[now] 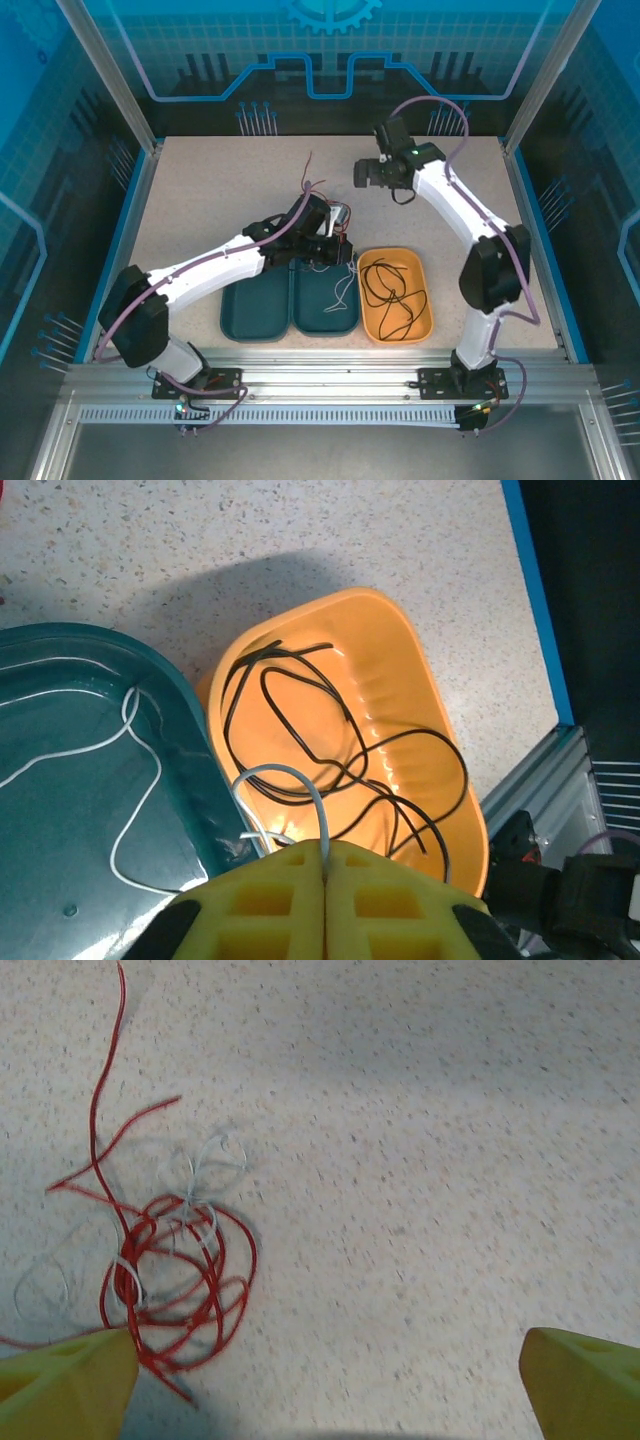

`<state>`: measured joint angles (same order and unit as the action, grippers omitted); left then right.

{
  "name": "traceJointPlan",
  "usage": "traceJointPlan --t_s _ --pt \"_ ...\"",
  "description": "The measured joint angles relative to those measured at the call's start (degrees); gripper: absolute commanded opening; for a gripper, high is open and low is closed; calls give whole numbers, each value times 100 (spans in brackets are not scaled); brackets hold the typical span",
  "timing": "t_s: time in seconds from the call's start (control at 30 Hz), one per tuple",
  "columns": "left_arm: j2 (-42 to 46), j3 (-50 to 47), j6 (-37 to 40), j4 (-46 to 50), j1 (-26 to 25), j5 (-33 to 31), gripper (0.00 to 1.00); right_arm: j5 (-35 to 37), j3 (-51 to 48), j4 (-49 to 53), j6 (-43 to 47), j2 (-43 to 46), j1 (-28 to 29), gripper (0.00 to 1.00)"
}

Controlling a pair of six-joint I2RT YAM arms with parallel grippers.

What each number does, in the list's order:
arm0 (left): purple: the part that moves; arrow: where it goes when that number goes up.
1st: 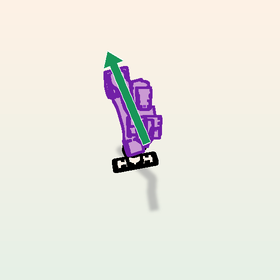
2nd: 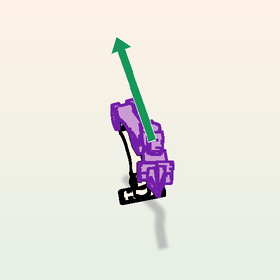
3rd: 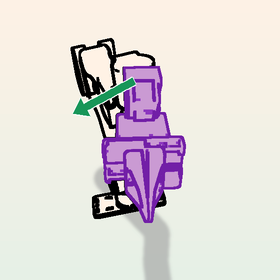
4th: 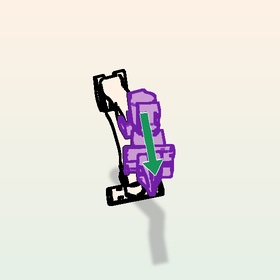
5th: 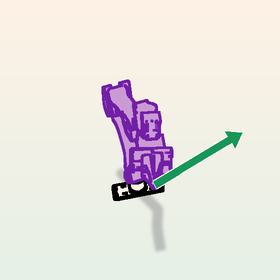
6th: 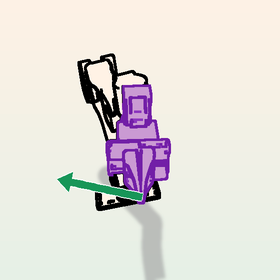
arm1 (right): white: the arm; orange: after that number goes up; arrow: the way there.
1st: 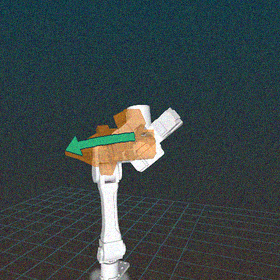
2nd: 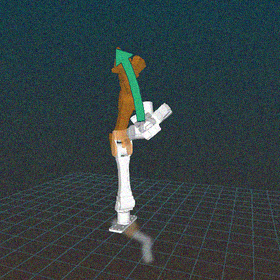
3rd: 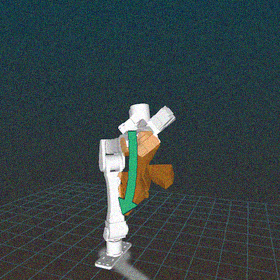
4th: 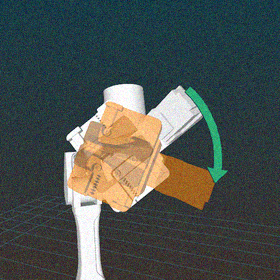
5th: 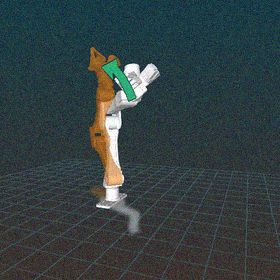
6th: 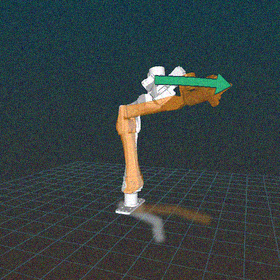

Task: Untangle the cables

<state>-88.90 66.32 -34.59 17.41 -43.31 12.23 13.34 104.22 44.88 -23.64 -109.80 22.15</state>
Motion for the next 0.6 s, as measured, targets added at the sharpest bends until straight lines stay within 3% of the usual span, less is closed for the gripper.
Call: traceJointPlan --t_s 0.27,0.5,0.6 --pt "-254 -61 -17 72 0 -378 33 -439 1554 402 92 -1696 -9 69" --pt "-103 -61 -70 470 0 -1086 72 -660 2070 614 39 -2343 -9 61" --pt "179 -61 -35 721 2 -1462 96 -673 2284 632 22 -2516 -7 59"
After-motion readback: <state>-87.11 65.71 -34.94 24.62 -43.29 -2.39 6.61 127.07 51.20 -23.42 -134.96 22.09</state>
